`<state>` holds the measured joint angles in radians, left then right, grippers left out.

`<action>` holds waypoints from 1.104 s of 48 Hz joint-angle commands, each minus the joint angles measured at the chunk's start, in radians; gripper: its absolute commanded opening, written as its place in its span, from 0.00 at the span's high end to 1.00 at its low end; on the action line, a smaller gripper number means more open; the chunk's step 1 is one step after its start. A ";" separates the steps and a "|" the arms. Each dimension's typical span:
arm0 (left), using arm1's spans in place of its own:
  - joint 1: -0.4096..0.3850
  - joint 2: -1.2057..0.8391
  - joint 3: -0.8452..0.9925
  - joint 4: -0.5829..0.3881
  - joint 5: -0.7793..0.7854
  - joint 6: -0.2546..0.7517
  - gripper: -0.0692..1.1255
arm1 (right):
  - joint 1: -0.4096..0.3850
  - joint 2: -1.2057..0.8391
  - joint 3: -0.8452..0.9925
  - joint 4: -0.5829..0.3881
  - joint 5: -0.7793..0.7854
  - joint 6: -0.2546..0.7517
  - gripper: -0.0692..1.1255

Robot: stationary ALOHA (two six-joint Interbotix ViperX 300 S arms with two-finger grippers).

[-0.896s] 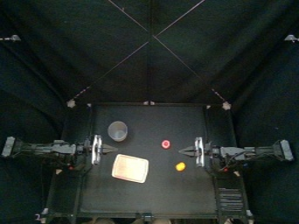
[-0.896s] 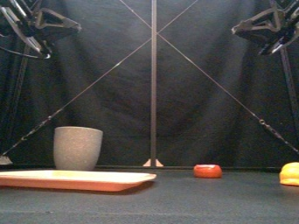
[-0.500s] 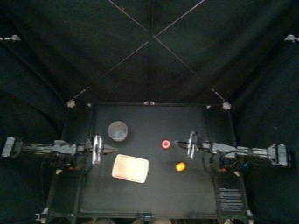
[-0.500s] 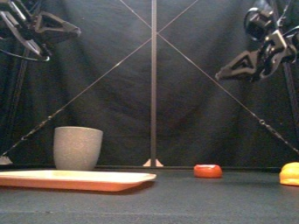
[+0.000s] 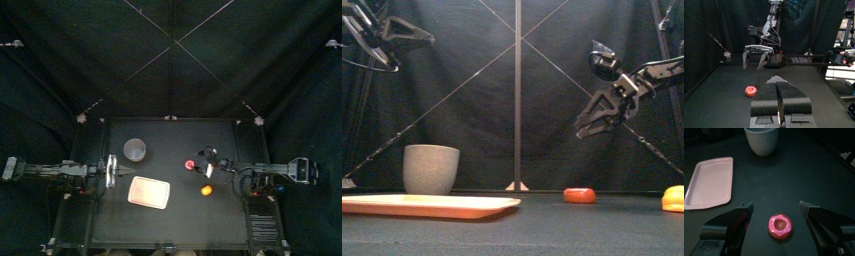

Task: Pick the donut then place it in the grey bowl
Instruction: Pick the donut

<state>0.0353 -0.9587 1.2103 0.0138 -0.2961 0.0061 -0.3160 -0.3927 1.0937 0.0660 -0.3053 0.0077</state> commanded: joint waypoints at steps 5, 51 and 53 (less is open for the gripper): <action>0.008 0.006 -0.005 0.003 -0.009 0.000 0.95 | -0.034 0.138 -0.067 0.028 0.034 0.003 0.05; 0.043 0.005 0.029 -0.002 -0.011 -0.003 0.95 | -0.052 0.414 -0.238 0.044 0.305 0.002 0.17; 0.043 0.006 0.029 -0.002 -0.011 -0.003 0.95 | -0.052 0.416 -0.238 0.044 0.304 0.002 0.21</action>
<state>0.0752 -0.9572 1.2533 0.0123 -0.2976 0.0046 -0.3636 0.0399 0.8713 0.1104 0.0015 0.0107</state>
